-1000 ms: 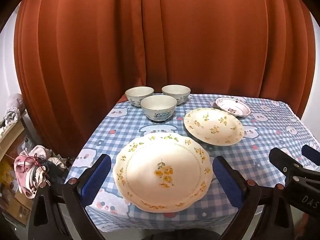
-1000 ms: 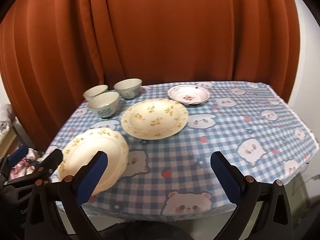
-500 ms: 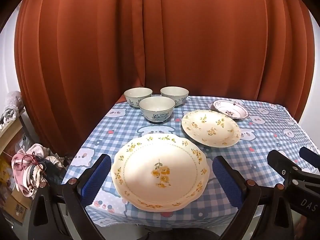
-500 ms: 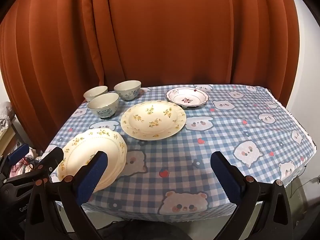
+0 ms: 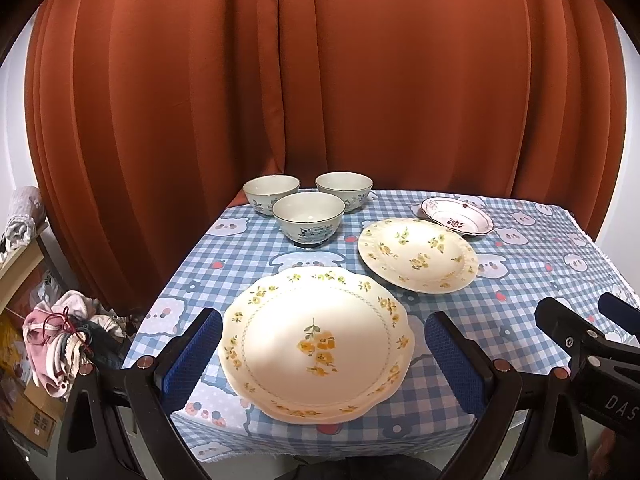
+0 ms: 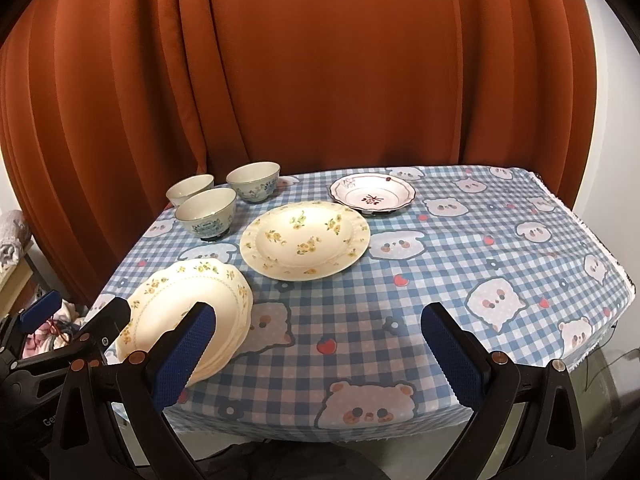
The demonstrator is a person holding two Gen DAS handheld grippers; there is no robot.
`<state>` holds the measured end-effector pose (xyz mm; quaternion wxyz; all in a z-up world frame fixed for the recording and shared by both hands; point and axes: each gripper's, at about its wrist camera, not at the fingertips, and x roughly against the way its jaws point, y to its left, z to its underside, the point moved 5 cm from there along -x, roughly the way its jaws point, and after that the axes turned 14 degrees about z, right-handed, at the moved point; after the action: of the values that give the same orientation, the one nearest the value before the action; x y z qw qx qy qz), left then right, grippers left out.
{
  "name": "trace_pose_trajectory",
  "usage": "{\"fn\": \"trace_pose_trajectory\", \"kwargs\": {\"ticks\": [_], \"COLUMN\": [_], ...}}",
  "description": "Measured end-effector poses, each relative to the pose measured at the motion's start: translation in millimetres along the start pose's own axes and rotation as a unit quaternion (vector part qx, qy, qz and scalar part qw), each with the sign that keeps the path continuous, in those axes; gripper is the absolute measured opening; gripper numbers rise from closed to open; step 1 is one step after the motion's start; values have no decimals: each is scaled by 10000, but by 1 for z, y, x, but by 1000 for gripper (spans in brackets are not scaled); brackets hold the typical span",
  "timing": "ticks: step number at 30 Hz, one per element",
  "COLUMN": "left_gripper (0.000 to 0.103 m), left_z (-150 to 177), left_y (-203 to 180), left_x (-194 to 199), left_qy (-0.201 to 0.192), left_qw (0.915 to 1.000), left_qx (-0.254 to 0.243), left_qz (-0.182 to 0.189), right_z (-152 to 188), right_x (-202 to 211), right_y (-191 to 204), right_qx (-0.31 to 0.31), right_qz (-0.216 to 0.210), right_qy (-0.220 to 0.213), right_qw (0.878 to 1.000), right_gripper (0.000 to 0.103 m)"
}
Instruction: Organize plates and bowls
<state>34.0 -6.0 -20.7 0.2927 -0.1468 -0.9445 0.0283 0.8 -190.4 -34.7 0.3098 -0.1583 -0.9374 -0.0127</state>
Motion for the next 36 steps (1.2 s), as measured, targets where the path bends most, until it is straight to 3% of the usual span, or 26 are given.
{"fn": "trace_pose_trajectory", "kwargs": {"ticks": [36], "left_gripper": [102], "left_z": [1], "left_y": [-3], "left_x": [-1], "left_qy": [-19], "left_qw": [10000], "left_qx": [-17], "left_qz": [-2], "right_z": [4], "right_x": [-1], "right_y": [-11], "right_qx": [-33], "right_qz": [-19], "right_qy": [-22], "right_qw": [10000], "right_gripper": [103]}}
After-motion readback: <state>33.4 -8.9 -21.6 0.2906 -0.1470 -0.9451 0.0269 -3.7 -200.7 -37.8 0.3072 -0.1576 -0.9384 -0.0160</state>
